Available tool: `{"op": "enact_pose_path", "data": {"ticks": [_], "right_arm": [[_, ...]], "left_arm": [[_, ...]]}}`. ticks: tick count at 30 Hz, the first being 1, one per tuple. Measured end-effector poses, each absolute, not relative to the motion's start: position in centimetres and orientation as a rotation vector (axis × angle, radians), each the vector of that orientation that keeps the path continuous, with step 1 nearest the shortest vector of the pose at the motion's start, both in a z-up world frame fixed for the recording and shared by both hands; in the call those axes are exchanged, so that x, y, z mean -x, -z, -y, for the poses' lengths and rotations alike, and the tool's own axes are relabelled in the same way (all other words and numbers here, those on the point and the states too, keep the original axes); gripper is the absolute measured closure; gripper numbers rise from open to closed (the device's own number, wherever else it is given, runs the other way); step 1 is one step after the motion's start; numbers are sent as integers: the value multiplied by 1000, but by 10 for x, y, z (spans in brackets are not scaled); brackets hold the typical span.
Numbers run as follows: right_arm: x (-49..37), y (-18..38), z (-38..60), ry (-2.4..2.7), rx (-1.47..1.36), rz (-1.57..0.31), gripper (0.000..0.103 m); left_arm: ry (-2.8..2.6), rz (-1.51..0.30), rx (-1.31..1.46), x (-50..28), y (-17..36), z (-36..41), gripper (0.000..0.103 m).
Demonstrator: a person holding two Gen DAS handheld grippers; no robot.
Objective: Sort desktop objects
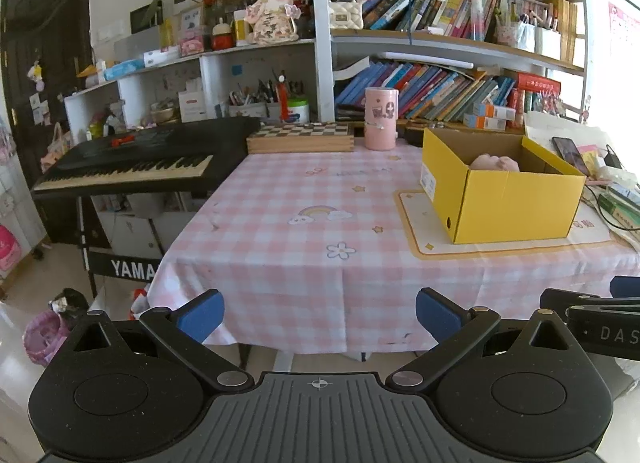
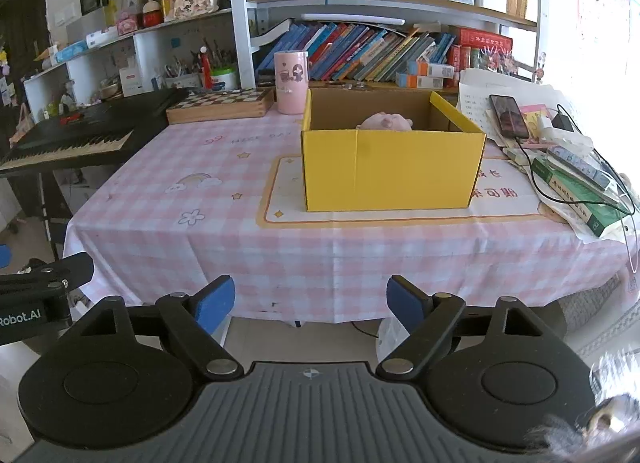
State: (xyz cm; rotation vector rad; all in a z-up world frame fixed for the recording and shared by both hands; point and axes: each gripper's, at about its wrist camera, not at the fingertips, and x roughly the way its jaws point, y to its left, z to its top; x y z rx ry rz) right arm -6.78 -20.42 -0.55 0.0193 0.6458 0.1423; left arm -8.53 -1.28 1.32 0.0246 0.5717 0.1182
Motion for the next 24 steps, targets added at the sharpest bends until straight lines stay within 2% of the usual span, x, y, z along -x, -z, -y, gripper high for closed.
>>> {"op": "enact_pose_path", "data": {"ticks": [4, 13, 24], "right_arm": [[68, 6, 203, -150, -28, -647, 11], [73, 4, 193, -154, -3, -642, 3], [71, 6, 190, -138, -3, -669, 0]], "left_arm": [[-113, -576, -19, 85, -13, 10, 0], [-128, -563, -21, 88, -14, 4, 0], [-115, -578, -16, 87, -12, 1, 0]]}}
